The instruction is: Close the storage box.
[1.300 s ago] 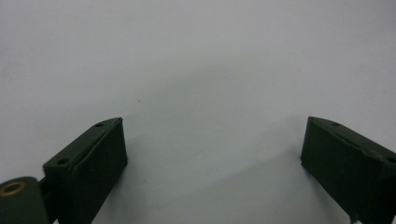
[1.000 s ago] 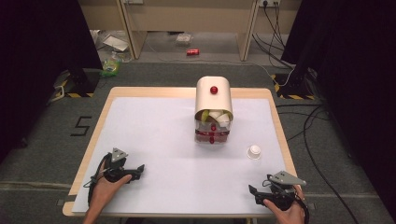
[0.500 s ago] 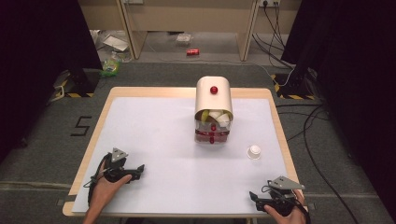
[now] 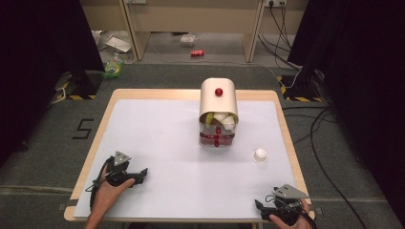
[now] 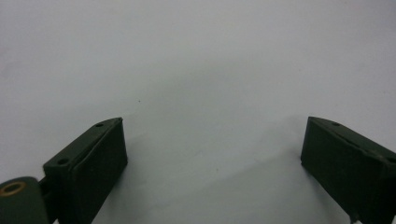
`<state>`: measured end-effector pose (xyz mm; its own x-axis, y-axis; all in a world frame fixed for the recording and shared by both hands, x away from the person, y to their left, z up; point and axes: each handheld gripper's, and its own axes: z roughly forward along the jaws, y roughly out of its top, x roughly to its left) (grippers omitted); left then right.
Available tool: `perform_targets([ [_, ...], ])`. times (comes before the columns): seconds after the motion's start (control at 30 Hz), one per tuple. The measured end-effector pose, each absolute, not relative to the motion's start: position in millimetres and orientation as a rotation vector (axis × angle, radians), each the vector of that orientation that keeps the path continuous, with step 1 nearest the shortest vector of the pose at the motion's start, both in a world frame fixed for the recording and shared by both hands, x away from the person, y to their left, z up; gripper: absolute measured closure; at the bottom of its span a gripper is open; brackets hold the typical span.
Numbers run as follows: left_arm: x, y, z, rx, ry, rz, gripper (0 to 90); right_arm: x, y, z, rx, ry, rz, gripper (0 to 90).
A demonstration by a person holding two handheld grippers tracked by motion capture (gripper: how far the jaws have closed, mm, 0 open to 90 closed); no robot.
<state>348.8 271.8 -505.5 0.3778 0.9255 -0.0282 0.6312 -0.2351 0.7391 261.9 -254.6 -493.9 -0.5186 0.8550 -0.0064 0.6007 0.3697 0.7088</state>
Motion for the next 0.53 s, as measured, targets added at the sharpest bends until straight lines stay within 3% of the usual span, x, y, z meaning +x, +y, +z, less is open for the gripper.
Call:
perform_targets([
  [0.53, 348.8, 271.8, -505.5, 1.966, 1.338, 0.558, 6.1, 259.8, -255.7, -496.0, 1.264, 2.244, 0.959, 15.0],
])
